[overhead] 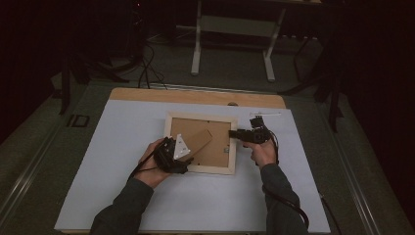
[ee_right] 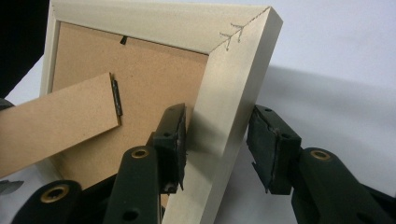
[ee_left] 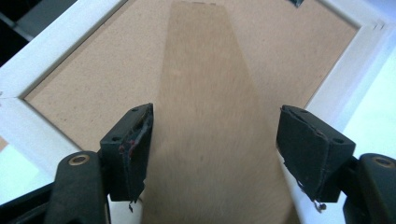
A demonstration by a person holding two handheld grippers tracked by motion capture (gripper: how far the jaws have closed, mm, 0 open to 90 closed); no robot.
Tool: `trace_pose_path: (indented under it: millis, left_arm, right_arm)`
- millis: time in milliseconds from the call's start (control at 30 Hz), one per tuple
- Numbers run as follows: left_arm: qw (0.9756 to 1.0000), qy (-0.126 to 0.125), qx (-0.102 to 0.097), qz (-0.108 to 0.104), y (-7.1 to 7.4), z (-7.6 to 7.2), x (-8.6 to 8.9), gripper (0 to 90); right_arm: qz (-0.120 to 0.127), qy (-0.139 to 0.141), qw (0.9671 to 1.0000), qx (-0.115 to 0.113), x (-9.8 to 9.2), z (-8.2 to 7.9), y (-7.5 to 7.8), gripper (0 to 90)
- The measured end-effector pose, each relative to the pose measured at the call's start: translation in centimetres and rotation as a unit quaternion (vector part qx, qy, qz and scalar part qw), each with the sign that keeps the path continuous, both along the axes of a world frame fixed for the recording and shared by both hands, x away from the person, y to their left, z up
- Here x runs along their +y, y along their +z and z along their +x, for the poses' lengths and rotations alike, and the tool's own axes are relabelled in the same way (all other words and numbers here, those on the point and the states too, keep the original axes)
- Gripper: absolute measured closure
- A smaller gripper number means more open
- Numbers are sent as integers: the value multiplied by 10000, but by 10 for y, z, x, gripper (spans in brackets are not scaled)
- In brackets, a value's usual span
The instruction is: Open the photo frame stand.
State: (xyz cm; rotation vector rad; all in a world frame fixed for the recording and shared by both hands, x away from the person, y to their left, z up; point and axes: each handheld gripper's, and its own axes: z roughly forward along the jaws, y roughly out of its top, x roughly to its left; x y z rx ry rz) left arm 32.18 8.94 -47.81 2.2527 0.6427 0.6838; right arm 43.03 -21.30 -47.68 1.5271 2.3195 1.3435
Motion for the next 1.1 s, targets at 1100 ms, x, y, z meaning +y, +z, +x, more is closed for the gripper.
trace_pose_path:
  millis: [1100]
  left_arm:
    - [9613,-26,2384,-1384,-5,44,22,485]
  right_arm:
    - [-14,-2,10000,-64,0,-2,2,574]
